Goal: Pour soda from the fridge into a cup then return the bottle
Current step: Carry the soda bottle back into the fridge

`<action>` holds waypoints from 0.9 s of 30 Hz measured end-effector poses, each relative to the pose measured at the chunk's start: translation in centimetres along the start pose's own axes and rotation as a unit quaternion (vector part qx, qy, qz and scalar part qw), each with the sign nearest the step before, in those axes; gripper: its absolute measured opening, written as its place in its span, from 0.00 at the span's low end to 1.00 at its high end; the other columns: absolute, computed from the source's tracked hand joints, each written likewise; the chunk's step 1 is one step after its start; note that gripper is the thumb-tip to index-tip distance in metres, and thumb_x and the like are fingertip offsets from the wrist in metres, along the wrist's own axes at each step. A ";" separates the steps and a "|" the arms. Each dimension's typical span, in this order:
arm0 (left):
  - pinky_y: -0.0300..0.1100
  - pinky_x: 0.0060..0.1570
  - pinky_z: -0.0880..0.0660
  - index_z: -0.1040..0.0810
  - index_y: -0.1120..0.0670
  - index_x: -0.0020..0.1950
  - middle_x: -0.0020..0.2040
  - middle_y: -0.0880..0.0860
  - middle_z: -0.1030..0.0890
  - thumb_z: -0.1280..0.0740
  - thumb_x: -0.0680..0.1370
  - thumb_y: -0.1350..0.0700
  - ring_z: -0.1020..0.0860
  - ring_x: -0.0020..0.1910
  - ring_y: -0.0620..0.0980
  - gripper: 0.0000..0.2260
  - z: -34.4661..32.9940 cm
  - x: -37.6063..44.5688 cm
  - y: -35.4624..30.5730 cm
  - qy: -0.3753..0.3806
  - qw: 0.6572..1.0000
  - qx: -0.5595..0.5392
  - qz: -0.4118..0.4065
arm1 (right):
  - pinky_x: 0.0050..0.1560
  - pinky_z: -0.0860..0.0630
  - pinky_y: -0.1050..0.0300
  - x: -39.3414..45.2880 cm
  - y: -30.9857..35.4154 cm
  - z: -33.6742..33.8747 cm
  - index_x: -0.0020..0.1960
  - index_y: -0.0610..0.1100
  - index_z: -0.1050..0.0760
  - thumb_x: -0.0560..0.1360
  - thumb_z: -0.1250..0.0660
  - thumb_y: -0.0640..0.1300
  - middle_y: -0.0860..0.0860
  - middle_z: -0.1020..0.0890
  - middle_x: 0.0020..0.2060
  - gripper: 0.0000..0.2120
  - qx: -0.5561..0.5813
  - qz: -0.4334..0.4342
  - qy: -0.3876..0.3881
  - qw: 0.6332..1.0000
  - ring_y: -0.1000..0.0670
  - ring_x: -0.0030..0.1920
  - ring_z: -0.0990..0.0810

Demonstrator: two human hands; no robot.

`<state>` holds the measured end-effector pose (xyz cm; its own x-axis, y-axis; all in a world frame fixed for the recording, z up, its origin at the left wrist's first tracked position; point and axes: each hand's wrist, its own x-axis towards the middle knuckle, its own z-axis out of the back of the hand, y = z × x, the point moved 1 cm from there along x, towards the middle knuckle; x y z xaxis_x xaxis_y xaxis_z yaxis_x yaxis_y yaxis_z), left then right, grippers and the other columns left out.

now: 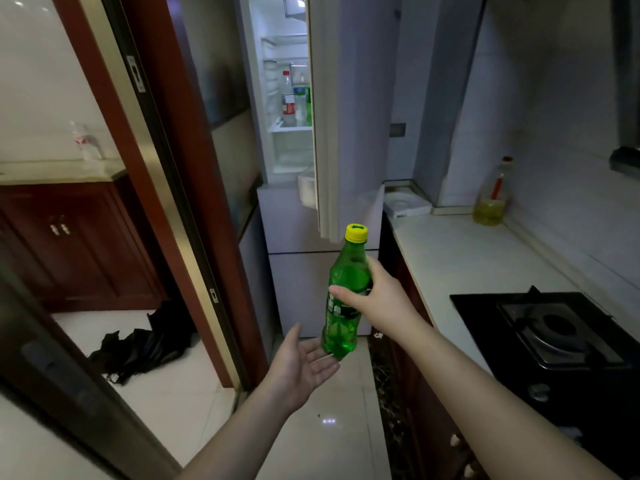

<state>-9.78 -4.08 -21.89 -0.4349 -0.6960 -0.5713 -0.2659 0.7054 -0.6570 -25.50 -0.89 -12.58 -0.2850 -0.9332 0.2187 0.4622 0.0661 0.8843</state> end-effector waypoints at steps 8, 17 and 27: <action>0.51 0.55 0.24 0.29 0.66 0.68 0.58 0.65 0.20 0.47 0.82 0.39 0.21 0.57 0.61 0.31 -0.5 5.0 -4.7 -0.008 1.000 -0.002 -0.021 | 0.47 0.26 0.65 7.6 -0.3 -1.4 0.62 0.53 0.29 0.67 0.24 0.54 0.60 0.19 0.46 0.27 -0.008 0.017 0.006 1.000 0.60 0.48 0.21; 0.51 0.54 0.24 0.30 0.66 0.68 0.61 0.66 0.22 0.48 0.82 0.39 0.22 0.59 0.62 0.32 2.0 12.5 -12.9 0.008 1.000 -0.007 -0.025 | 0.52 0.23 0.58 17.8 -0.5 -6.4 0.64 0.53 0.31 0.67 0.25 0.57 0.58 0.19 0.50 0.30 -0.021 0.025 0.016 0.999 0.58 0.51 0.21; 0.50 0.50 0.24 0.29 0.67 0.67 0.60 0.66 0.21 0.48 0.82 0.39 0.22 0.58 0.61 0.31 5.0 19.6 -22.6 0.013 0.999 -0.013 -0.037 | 0.49 0.25 0.62 28.3 1.4 -12.6 0.63 0.54 0.31 0.68 0.24 0.55 0.58 0.19 0.48 0.27 -0.025 0.032 0.011 0.999 0.58 0.48 0.21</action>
<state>-7.99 -34.31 -20.70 -0.4362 -0.7427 -0.5080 -0.3203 0.6557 -0.6837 -22.32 -31.62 -10.38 -0.2354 -0.9354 0.2637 0.5195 0.1082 0.8476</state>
